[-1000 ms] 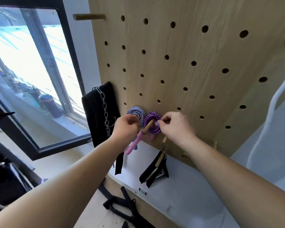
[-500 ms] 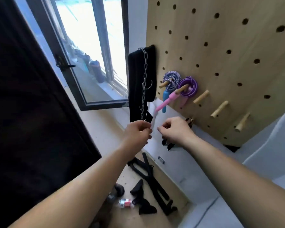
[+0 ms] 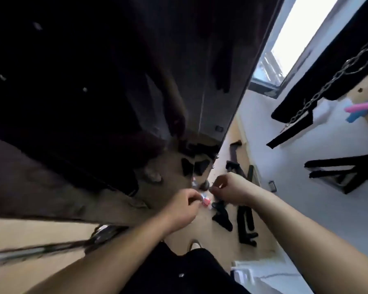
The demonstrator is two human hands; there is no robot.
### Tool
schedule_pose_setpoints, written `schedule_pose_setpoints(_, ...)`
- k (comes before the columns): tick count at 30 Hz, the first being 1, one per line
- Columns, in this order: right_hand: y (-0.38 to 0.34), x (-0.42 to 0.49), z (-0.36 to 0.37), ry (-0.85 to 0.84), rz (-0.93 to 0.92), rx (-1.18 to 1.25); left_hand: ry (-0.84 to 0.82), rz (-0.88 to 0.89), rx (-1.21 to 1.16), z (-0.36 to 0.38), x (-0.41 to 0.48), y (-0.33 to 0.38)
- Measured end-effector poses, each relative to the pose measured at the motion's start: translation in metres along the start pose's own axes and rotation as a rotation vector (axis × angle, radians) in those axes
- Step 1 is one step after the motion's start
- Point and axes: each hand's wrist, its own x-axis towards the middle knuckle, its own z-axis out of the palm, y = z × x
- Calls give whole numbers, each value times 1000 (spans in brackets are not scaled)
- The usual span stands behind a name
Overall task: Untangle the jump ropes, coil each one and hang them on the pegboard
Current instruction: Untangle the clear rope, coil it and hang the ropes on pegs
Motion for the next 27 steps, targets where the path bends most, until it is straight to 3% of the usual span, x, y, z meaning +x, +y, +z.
schedule_pose_setpoints(5,-67,21,73,-265,-341,-347,304,-336,-174,-6,-61,-103)
schedule_pose_setpoints(13,-192,-12,197,-519,-602,-439,892,-743,-699,6,-202,-213)
schedule_pose_setpoints(20,-283,-62,321,-711,-798,-679,1229,-890,-1036,30,-297,-282)
schedule_pose_setpoints(27,-359,-123,456,-803,-950,-889,1388,-963,-1110,35,-394,-356)
